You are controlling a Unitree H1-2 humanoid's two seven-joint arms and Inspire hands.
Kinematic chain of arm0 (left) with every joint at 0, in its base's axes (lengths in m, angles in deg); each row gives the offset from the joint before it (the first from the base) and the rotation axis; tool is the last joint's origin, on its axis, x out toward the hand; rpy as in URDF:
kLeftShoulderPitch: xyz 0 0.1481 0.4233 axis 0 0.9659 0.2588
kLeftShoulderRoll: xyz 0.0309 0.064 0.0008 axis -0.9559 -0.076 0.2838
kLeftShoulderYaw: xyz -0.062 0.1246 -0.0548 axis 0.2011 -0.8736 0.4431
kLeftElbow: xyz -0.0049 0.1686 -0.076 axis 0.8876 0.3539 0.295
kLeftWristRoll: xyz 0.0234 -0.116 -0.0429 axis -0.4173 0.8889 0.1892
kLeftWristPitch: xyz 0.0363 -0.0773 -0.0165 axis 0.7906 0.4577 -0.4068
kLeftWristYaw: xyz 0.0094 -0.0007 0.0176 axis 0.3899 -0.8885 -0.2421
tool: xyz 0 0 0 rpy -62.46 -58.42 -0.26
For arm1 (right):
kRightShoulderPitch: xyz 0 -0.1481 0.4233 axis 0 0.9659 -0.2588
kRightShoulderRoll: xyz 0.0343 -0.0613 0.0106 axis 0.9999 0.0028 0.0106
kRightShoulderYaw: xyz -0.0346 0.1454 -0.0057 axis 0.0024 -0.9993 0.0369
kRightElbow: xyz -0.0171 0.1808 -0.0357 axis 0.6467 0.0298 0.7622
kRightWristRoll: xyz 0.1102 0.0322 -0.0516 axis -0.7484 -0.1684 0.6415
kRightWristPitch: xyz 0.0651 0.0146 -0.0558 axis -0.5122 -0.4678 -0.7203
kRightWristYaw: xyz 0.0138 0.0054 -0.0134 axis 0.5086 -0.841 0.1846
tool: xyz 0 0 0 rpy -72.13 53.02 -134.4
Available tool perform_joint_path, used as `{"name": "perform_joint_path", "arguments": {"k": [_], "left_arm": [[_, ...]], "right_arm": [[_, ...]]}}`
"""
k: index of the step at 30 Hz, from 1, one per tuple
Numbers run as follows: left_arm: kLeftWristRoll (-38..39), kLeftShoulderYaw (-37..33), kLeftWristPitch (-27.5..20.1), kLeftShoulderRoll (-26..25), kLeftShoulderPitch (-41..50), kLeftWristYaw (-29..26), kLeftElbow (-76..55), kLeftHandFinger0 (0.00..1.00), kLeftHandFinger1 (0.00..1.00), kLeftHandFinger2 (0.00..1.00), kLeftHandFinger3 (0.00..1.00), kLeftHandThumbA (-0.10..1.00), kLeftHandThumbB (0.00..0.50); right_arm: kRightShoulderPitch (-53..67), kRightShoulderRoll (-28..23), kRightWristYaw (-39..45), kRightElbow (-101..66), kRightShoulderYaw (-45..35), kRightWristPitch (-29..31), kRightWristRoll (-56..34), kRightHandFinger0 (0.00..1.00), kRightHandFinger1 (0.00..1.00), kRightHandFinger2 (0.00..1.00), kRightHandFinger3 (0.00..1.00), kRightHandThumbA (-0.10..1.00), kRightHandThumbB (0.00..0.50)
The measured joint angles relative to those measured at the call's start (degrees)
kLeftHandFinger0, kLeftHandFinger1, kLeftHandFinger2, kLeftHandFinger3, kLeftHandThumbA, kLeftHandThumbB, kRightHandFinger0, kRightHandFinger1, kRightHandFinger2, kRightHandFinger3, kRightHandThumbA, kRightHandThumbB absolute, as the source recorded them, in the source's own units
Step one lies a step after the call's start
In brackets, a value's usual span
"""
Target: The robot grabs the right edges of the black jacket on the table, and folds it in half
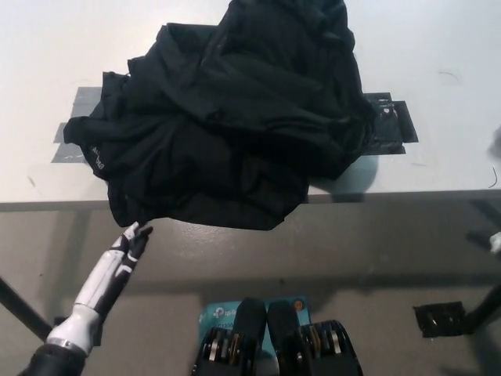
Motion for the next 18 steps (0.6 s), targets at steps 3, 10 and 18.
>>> {"name": "perform_joint_path", "arguments": {"k": [3, 10, 18], "left_arm": [[0.40, 0.11, -0.32, -0.12, 0.81, 0.19, -0.04, 1.00, 1.00, 1.00, 1.00, 1.00, 0.171], [0.93, 0.29, -1.41, -0.10, 5.23, 0.80, -0.65, 1.00, 1.00, 1.00, 1.00, 1.00, 0.176], [1.54, 0.83, -2.27, -0.10, 9.54, 0.84, -1.49, 1.00, 1.00, 1.00, 1.00, 1.00, 0.179]], "right_arm": [[1.48, 1.28, -1.36, 9.76, 1.31, 1.51, 0.27, 1.00, 1.00, 1.00, 1.00, 1.00, 0.197], [3.72, -0.07, -3.94, 22.94, 5.20, 6.19, 1.94, 1.00, 1.00, 1.00, 1.00, 1.00, 0.149], [7.21, -1.37, -4.72, 24.54, 9.63, 9.09, 2.63, 1.00, 1.00, 1.00, 1.00, 1.00, 0.097]]}}
